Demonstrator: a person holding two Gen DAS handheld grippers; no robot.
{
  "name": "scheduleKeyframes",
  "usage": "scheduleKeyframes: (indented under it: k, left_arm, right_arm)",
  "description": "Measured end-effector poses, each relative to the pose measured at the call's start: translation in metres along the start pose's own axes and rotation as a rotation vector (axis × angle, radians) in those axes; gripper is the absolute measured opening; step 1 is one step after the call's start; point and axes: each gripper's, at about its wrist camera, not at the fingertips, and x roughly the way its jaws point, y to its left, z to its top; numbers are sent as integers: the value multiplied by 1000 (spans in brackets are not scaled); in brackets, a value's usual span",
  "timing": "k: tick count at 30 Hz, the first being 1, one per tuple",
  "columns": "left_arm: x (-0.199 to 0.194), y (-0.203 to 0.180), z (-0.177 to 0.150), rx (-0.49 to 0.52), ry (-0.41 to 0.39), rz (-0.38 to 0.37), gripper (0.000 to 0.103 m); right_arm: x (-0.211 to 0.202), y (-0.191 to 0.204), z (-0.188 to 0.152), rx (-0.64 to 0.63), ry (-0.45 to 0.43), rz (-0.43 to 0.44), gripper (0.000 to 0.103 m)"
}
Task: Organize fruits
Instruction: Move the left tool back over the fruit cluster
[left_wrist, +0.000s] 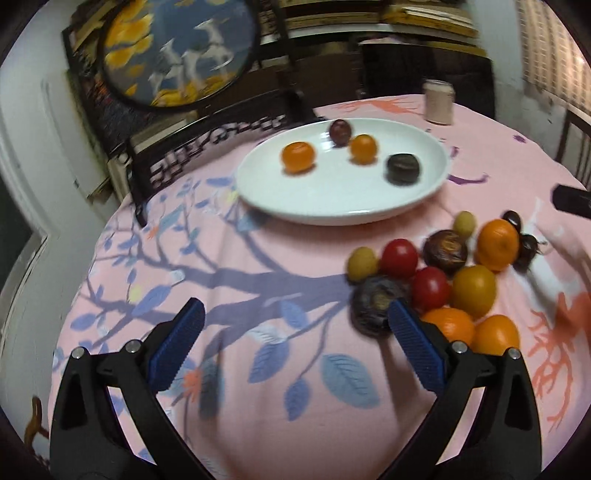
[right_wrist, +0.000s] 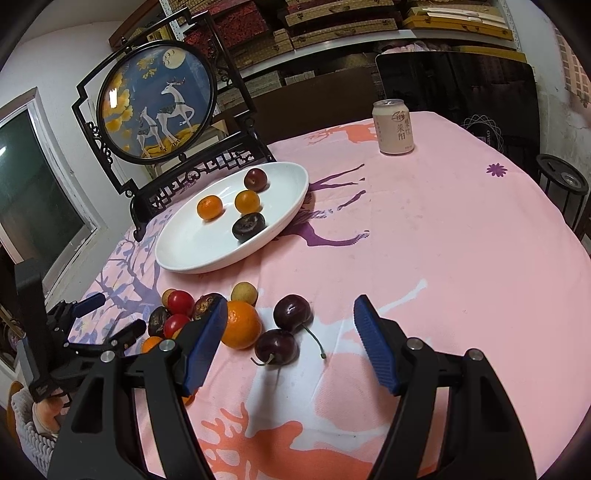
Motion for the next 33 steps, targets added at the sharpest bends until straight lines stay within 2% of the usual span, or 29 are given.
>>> scheduleKeyframes:
  k: [2, 4, 5, 7, 9, 10, 11, 12, 13, 14, 17, 19, 22, 24, 25, 29, 31, 33]
  left_arm:
    - [5, -6, 0, 25, 14, 6, 101]
    - [8, -3, 1, 10, 12, 0, 101]
    - [11, 1, 1, -7, 21, -22, 101]
    - [22, 14, 2, -76, 66, -124, 101]
    - [31, 27, 3, -131, 108, -193, 101]
    - [33, 36, 3, -167, 121, -202, 101]
    - [36, 46, 3, -204, 134, -170, 101]
    - [40, 60, 0, -232, 157, -37, 101]
    - [43, 73, -3, -261, 173, 57, 101]
    - [42, 82, -5, -298, 178, 71, 101]
    - [22, 106, -10, -479, 91, -142, 101]
    - [15, 94, -6, -443, 59, -179, 101]
    - [20, 60, -2, -310, 93, -179, 101]
    - [18, 40, -1, -255, 103, -264, 101]
    - [13, 36, 0, -237, 89, -283, 101]
    - [-22, 6, -2, -93, -33, -293, 101]
    - [-32, -13, -8, -8, -49, -307, 101]
    - [-33, -31, -12, 70, -44, -288, 101]
  right_arm:
    - [0, 0, 0, 1, 0, -2, 71]
    - [1, 1, 0, 2, 2, -1, 71]
    - [1, 1, 0, 1, 4, -2, 71]
    - [2, 1, -1, -2, 5, -4, 71]
    - [2, 1, -1, -2, 8, -7, 71]
    - [2, 0, -1, 0, 8, -8, 71]
    - [2, -1, -1, 5, 7, -8, 71]
    - [2, -1, -1, 8, 5, -7, 71]
    - [1, -2, 0, 13, 3, -5, 71]
    - [0, -2, 0, 16, 1, -1, 71]
    - [-3, -1, 0, 10, -5, 11, 71]
    - [-3, 1, -1, 0, -5, 10, 71]
    - [-1, 2, -1, -4, 5, 9, 71]
    - [-1, 2, -1, -5, 6, 9, 71]
    - [-1, 3, -1, -4, 5, 9, 71]
    - [0, 1, 0, 0, 6, 9, 71]
    - [0, 3, 0, -6, 13, 20, 71]
    - [-1, 5, -1, -17, 17, 34, 71]
